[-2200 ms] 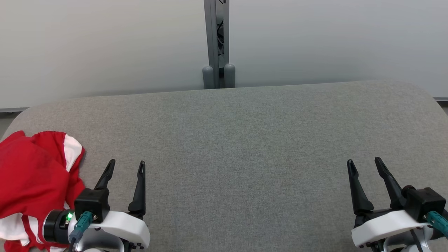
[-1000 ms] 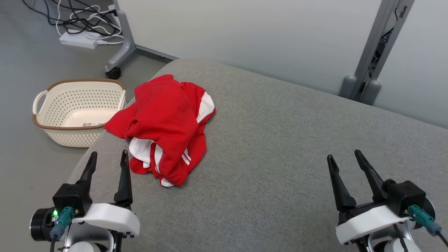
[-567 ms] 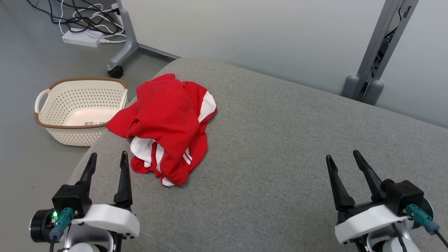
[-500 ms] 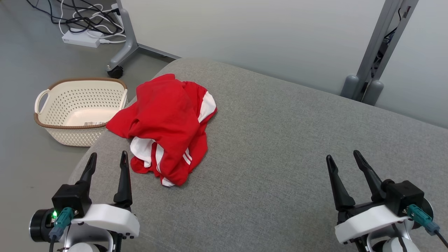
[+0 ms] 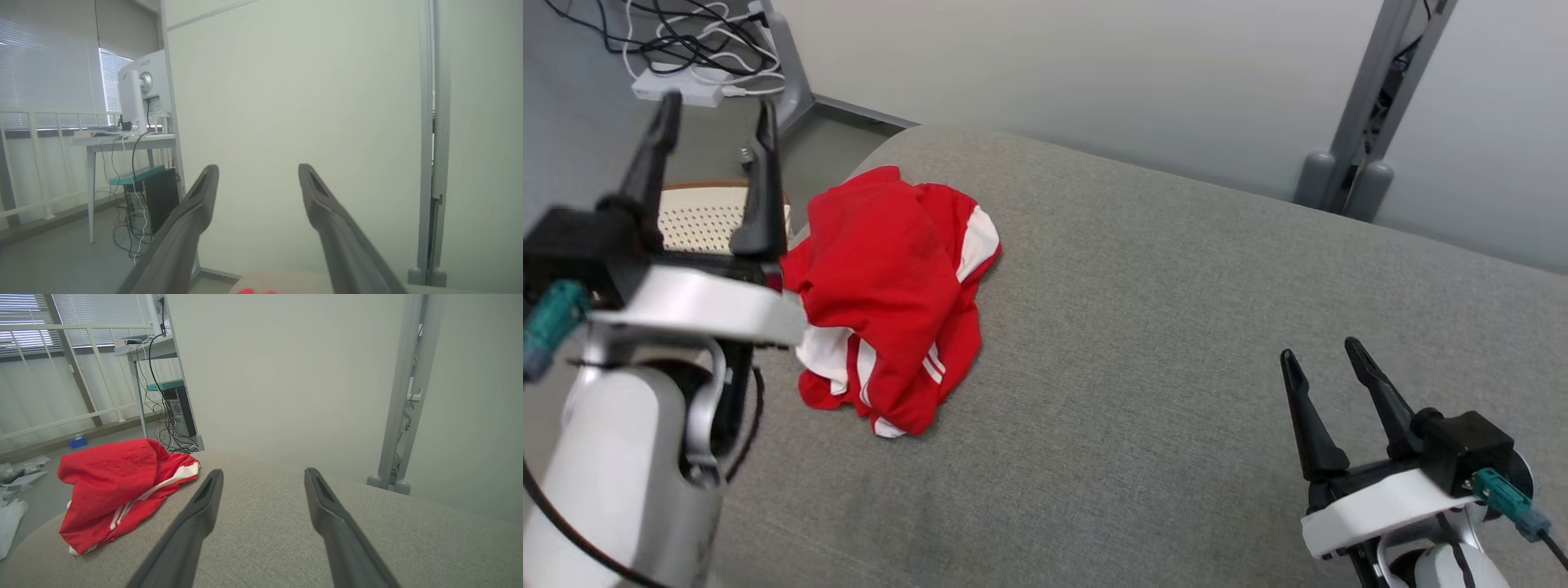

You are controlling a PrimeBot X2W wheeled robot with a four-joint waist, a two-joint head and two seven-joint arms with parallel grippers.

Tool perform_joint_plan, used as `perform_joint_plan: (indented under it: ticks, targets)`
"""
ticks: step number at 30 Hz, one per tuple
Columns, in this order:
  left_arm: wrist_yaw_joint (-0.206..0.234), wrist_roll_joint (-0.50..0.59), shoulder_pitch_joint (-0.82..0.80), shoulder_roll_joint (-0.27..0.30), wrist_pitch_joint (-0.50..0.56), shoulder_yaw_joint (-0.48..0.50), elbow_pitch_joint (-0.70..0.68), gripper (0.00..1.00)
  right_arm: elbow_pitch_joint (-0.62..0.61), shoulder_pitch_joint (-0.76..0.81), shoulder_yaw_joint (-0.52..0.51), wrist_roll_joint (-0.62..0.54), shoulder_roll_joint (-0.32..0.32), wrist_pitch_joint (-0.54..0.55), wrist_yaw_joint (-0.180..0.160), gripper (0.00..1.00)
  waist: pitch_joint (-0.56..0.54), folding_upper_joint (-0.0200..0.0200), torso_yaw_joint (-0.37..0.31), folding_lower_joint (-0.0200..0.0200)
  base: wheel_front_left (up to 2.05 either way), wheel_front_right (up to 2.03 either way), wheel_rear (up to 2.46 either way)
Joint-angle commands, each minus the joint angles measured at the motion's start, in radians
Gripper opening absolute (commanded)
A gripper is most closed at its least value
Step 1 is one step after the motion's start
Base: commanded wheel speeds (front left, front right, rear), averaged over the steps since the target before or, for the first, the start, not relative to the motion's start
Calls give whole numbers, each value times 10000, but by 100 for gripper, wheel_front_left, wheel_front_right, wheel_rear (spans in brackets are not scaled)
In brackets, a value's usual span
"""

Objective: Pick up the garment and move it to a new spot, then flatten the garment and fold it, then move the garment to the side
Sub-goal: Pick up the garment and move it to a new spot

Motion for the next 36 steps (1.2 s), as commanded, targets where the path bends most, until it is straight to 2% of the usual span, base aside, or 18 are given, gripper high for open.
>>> perform_joint_plan:
  ticks: [1, 5, 14, 21, 27, 30, 31, 36]
  targets:
    - [-71, -35, -160, 73, 75, 37, 110, 100, -77, -88, 10, -49, -87, 13, 18, 100, 232, 0, -251, 0, 0, 0, 0]
    - [-296, -236, -1582, 408, 811, 203, 959, 100, -262, -313, 139, -189, -85, 138, 18, 100, 766, 0, -822, 0, 0, 0, 0]
    - [-858, -795, -2641, 852, 2023, 230, 4960, 100, -481, -656, 188, -446, -94, 302, 18, 100, 1839, 0, -1793, 0, 0, 0, 0]
    - [-1091, -1385, -2627, 848, 2599, 395, 7830, 100, -573, -830, 146, -517, -156, 349, 18, 100, 2316, 0, -1971, 0, 0, 0, 0]
    - [-1360, -1672, -2945, 709, 2531, 427, 9371, 100, -547, -949, 196, -513, -216, 400, 18, 100, 2475, 0, -1913, 0, 0, 0, 0]
    - [-1356, -1695, -3120, 639, 2213, 423, 9792, 4, -577, -1048, 215, -516, -271, 402, 18, 100, 2530, 0, -1866, 0, 0, 0, 0]
    - [-1351, -1649, -3208, 644, 2112, 393, 9918, 0, -590, -1065, 215, -517, -278, 423, 18, 100, 2536, 0, -1857, 0, 0, 0, 0]
    - [-1481, -1895, -3650, 715, 1042, 692, 10185, 0, -716, -1162, 335, -634, -467, 147, 12, 100, 2416, 0, -1826, 0, 0, 0, 0]
